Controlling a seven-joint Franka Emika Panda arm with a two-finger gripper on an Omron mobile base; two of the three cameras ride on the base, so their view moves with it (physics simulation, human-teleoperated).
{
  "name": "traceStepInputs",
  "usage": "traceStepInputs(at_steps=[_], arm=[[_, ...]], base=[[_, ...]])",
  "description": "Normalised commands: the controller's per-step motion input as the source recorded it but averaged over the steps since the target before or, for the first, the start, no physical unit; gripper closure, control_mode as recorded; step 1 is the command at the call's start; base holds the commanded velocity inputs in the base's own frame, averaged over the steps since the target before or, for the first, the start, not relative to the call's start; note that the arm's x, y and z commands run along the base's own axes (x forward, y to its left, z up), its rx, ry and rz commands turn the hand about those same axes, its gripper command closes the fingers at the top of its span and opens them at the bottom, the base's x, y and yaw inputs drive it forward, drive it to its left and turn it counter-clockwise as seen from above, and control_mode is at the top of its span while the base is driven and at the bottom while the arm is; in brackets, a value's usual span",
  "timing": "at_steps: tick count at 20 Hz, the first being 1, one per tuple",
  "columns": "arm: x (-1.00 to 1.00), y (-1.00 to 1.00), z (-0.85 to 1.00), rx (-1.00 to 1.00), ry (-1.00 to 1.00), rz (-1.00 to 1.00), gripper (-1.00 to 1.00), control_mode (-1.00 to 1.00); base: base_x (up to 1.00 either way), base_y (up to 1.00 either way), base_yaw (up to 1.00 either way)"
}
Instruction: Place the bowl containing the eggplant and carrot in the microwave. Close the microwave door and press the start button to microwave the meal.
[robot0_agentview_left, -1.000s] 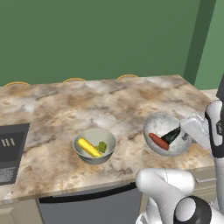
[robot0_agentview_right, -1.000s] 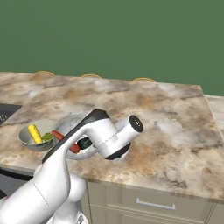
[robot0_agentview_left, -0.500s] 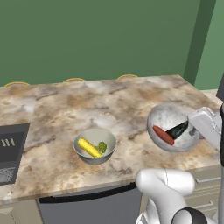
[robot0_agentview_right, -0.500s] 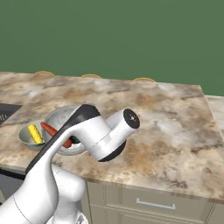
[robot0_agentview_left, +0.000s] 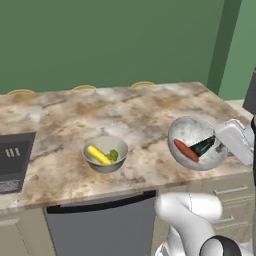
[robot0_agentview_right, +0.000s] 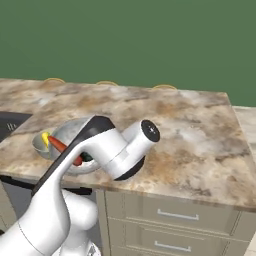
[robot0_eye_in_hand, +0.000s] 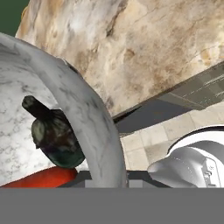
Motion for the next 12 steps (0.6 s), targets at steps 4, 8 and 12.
traceStepInputs(at_steps=[4, 8, 12], arm=[[0.0, 0.0, 0.0, 0.0, 0.0, 0.0, 1.0, 1.0], [0.0, 0.0, 0.0, 0.0, 0.0, 0.0, 1.0, 1.0], [0.0, 0.0, 0.0, 0.0, 0.0, 0.0, 1.0, 1.0]], base=[[-0.96, 0.0, -0.13], [-0.37, -0.37, -0.59], [0.0, -0.39, -0.75]])
